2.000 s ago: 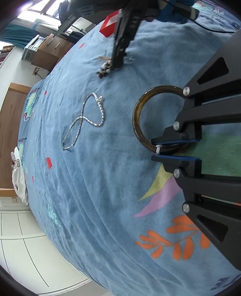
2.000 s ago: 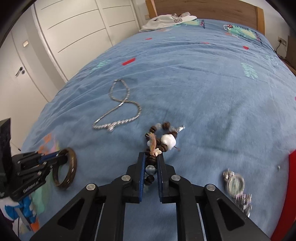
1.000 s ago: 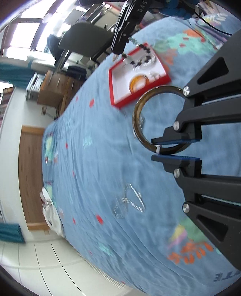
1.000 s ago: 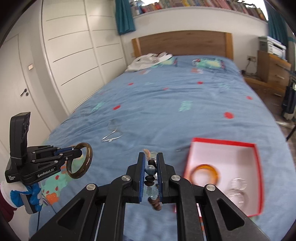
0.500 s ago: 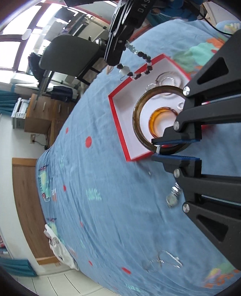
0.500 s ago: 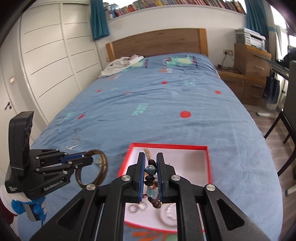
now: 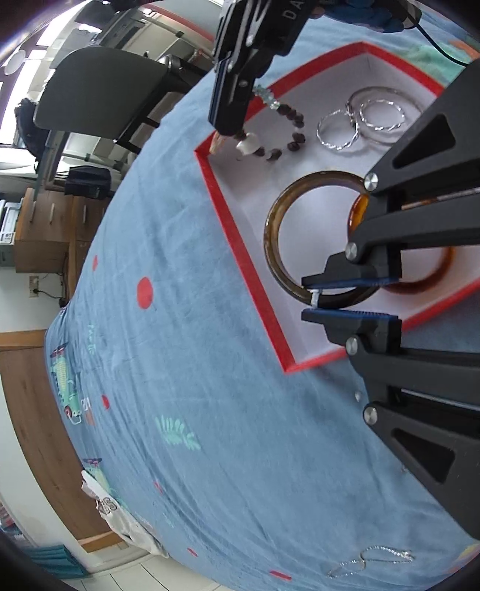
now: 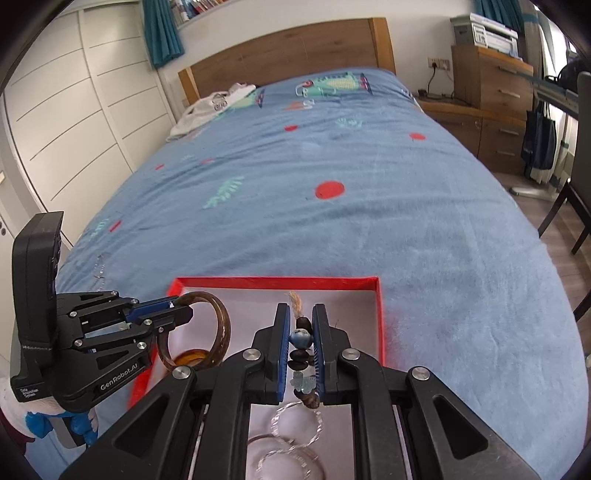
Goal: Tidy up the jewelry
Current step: 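Carry the bangle and beaded bracelet into the red box and open both tools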
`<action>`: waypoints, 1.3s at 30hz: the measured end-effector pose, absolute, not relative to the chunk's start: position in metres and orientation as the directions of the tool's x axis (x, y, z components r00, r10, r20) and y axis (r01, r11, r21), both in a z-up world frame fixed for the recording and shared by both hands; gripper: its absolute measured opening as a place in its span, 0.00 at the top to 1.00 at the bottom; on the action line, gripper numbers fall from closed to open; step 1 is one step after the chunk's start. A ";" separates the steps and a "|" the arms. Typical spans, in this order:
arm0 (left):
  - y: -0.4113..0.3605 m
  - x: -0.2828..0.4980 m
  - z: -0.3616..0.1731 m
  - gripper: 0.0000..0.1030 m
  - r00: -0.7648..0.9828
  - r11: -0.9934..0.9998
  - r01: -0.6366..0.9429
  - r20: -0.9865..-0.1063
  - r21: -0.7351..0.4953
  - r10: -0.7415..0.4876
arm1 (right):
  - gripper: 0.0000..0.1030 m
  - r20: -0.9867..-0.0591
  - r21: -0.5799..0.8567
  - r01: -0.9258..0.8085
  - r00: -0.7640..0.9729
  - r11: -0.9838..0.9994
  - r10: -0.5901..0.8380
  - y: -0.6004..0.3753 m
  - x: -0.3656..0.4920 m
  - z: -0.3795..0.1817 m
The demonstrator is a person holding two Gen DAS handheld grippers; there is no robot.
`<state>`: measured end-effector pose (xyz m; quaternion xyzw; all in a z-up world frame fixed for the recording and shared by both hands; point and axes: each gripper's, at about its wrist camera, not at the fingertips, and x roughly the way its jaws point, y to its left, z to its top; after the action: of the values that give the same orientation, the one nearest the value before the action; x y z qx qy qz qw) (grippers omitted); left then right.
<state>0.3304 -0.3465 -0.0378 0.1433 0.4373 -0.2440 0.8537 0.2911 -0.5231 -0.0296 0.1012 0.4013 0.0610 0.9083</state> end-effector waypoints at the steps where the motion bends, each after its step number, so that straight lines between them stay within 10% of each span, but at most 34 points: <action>1: -0.349 0.331 -0.041 0.91 0.495 0.837 0.547 -0.819 0.035 -0.290 | 0.88 -0.721 0.234 -0.026 0.665 0.972 0.192 -0.525 0.293 -0.034; 21: -0.363 0.345 -0.066 0.87 0.455 0.849 0.527 -0.855 0.034 -0.248 | 0.87 -0.789 0.189 -0.022 0.592 0.982 0.165 -0.533 0.293 -0.062; 28: -0.358 0.343 -0.058 0.77 0.427 0.855 0.519 -0.858 -0.027 -0.286 | 0.63 -0.780 0.170 -0.025 0.607 0.985 0.150 -0.527 0.290 -0.052; 39: -0.332 0.314 -0.017 0.66 0.455 0.854 0.517 -0.827 -0.056 -0.330 | 0.62 -0.757 0.171 0.018 0.642 0.985 0.120 -0.535 0.258 -0.020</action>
<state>0.3145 -0.3316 -0.0166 0.1022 0.4585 -0.2500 0.8467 0.2585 -0.5348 -0.0196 0.0815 0.4220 0.0281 0.9025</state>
